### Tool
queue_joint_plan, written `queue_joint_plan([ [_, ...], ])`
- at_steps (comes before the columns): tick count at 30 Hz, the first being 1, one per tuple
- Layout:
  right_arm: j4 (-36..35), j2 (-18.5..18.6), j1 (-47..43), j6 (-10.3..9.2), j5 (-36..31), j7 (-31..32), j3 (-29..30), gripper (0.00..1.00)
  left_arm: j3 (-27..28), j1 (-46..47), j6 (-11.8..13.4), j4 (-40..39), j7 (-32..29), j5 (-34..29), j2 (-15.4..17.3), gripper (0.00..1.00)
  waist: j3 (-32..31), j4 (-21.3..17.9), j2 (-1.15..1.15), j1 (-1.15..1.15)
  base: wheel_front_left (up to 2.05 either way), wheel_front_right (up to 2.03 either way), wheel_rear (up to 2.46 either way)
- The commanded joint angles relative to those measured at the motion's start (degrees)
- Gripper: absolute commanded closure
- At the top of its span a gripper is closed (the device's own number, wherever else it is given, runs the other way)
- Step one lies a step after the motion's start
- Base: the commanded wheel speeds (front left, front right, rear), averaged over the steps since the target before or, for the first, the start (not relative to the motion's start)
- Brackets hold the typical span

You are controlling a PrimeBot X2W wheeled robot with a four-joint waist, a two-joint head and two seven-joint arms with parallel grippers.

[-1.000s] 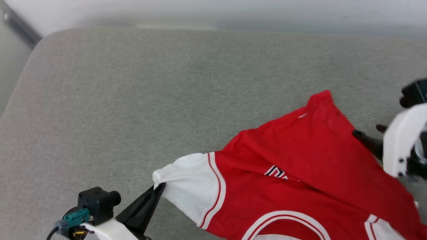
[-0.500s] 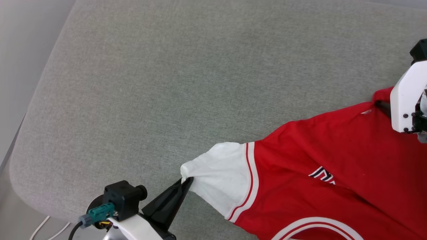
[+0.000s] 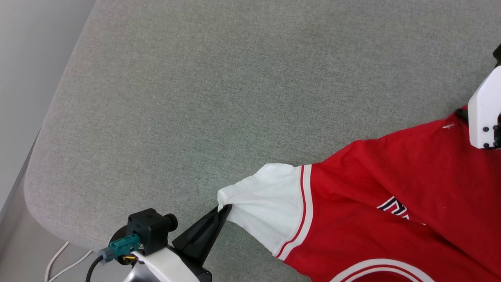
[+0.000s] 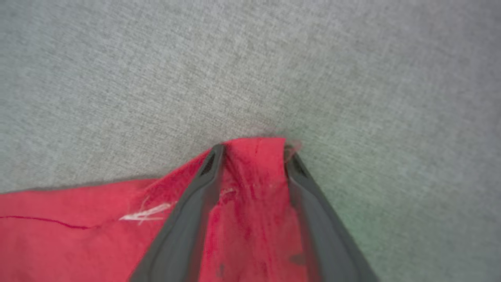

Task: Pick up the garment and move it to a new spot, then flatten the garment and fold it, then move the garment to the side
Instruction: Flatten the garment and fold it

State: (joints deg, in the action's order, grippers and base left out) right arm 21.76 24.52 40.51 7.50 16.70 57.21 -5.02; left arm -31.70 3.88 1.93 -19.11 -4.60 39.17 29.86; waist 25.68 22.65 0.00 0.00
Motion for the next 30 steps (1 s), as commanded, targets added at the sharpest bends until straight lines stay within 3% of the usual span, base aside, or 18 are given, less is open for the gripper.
queue_joint_plan([
  [1,4.86,-1.67,-6.09,-0.02,0.57,0.77,-2.10,1.00,0.01,0.77,-0.33,0.29,0.43,0.33,-0.26,1.00,-0.11,-0.04,0.00,0.00,0.00,0.00,0.00],
  [9,3.91,-1.39,-2.92,-0.02,1.49,-6.04,-0.83,1.00,0.99,0.49,0.29,0.81,0.84,0.31,0.64,1.00,-3.75,-2.05,0.00,0.00,0.00,0.00,0.00],
  [22,0.93,-0.07,-0.51,-0.02,8.01,-17.07,-2.07,1.00,6.57,1.01,4.22,-2.58,1.78,0.05,3.38,1.00,-15.01,-9.76,0.00,0.00,0.00,0.00,0.00],
  [30,-8.91,0.93,0.06,-0.02,12.35,-18.21,-3.17,1.00,12.93,4.24,6.48,-6.27,3.31,1.80,4.12,1.00,-18.49,-16.81,0.00,0.00,0.00,0.00,0.00],
])
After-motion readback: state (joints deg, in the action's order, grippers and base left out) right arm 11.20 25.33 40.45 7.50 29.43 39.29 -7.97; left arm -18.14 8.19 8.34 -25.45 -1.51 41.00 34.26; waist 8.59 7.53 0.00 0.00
